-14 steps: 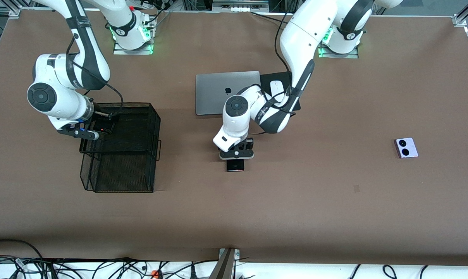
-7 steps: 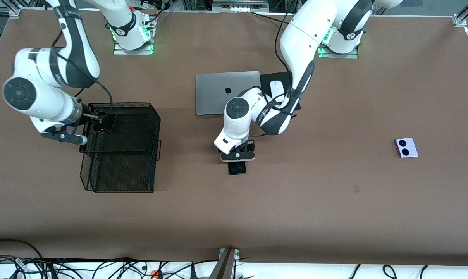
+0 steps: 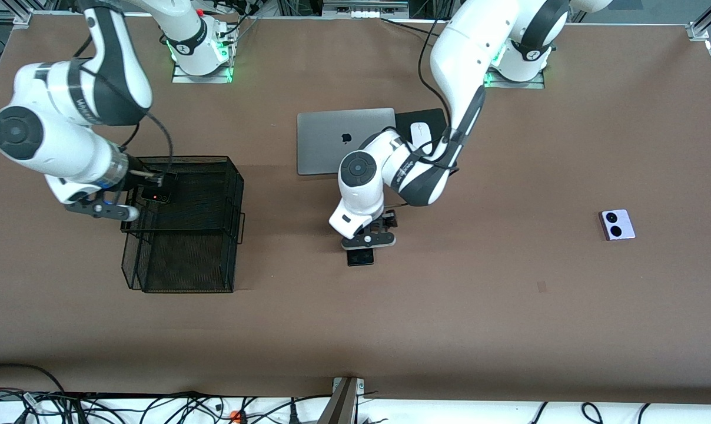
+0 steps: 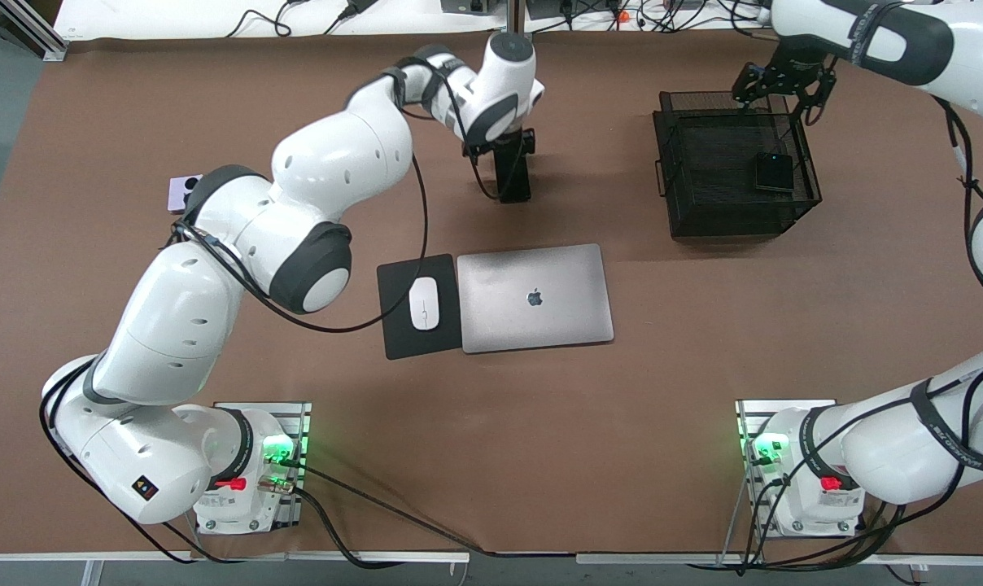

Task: Place phones with both arms
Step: 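Set the tall phone down with the left gripper while the right gripper releases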

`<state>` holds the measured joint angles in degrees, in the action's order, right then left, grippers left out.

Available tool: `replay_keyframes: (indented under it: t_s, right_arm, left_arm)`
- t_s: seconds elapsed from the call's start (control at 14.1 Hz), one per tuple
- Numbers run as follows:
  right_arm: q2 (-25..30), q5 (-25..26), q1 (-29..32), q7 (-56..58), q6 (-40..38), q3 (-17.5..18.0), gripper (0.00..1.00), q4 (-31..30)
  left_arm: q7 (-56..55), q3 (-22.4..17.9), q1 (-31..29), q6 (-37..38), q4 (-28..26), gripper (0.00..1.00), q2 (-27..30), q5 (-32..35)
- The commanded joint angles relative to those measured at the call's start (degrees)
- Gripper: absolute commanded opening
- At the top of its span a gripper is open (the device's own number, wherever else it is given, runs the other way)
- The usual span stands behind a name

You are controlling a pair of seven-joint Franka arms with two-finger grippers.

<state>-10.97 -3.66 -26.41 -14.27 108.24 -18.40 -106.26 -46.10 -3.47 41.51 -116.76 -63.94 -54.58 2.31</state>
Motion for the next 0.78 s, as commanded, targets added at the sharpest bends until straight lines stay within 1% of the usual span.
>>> replay_keyframes:
  t_s: [0.0,0.14,0.28,0.43,0.57,0.64,0.71]
  right_arm:
    - [-2.37,-1.17,-2.58,2.22,1.36,-0.06,1.0,4.03]
    - [-7.28,-1.61,-6.87,1.79,0.66,-0.06,1.0,11.04]
    - [-13.34,-4.06,-10.31,-0.31,0.66,0.03,1.0,17.64]
    - [-21.33,-7.31,-14.78,-4.69,1.19,0.03,1.0,26.23]
    - [-30.38,-7.5,-18.39,-10.49,1.88,0.03,1.0,36.34]
    - [-34.86,-7.5,-19.8,-13.22,3.37,0.03,1.0,41.0]
    - [-37.95,-7.5,-20.6,-14.98,5.65,0.03,1.0,43.57]
  left_arm:
    - [6.61,0.31,-3.62,4.86,-0.91,1.0,4.38,0.41]
    - [12.66,0.4,-6.42,10.9,-3.2,1.0,7.55,0.41]
    - [21.36,0.4,-10.38,14.53,-6.79,1.0,11.58,0.41]
    - [28.23,0.4,-14.94,15.42,-12.06,1.0,15.89,1.02]
    - [34.12,0.05,-18.73,15.42,-15.67,1.0,18.89,1.46]
    - [37.1,0.05,-21.09,15.42,-17.08,1.0,20.12,3.47]
    - [39.48,0.13,-22.86,15.33,-18.13,1.0,21.0,5.4]
